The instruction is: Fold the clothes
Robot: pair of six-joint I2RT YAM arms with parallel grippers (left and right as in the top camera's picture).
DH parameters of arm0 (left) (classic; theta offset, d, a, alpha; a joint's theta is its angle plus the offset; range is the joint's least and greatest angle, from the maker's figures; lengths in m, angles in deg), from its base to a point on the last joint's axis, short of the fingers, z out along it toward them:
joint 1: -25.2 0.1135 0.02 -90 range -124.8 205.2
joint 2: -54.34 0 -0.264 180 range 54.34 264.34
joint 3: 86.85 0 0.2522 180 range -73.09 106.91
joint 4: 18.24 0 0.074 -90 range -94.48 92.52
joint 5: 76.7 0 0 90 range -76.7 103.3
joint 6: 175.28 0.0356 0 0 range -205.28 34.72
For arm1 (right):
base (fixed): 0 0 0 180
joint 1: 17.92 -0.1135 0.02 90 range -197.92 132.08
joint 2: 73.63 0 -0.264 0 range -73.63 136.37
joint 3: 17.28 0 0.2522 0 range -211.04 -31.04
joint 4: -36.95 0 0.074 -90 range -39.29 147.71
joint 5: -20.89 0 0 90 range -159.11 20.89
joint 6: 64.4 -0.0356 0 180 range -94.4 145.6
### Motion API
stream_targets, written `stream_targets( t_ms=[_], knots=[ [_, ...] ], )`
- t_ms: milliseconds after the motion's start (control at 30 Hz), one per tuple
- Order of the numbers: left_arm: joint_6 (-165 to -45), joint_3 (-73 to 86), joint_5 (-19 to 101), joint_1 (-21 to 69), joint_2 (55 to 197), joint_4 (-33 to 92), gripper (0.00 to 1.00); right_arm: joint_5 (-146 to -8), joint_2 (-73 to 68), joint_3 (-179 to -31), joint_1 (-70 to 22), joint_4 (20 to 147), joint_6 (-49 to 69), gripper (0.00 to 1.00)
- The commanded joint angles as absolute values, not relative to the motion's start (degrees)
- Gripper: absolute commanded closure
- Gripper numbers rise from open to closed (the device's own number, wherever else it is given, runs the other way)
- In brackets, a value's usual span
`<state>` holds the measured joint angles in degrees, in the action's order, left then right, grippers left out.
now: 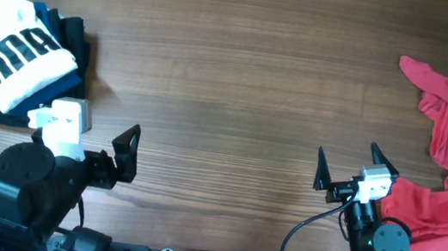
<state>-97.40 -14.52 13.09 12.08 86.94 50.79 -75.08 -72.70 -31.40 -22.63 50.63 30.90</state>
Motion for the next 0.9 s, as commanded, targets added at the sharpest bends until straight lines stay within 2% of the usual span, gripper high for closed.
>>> stream_targets(
  t_ms=[0, 167, 300, 567, 867],
  knots=[
    [-96.1, -15.0, 9.7, 13.3, 84.8, 52.3, 0.0, -76.0, -73.4, -31.3, -22.3, 50.3, 31.6, 0.0],
    [-96.0, -18.6, 9.6, 17.4, 80.0, 56.2, 0.0, -76.0, -73.4, -31.3, -22.3, 50.3, 31.6, 0.0],
    [-96.0, -27.3, 9.6, 20.4, 73.3, 53.0, 0.0, -76.0, -73.4, -31.3, -22.3, 50.3, 31.6, 0.0],
    [-96.2, -51.2, 11.2, 22.9, 58.6, 32.5, 0.0, -76.0, -73.4, -31.3, -22.3, 50.3, 31.6, 0.0],
    [-97.8, -64.8, 11.3, 22.9, 55.1, 9.1, 0.0, -76.0, -73.4, -31.3, -22.3, 50.3, 31.6, 0.0]
  ],
)
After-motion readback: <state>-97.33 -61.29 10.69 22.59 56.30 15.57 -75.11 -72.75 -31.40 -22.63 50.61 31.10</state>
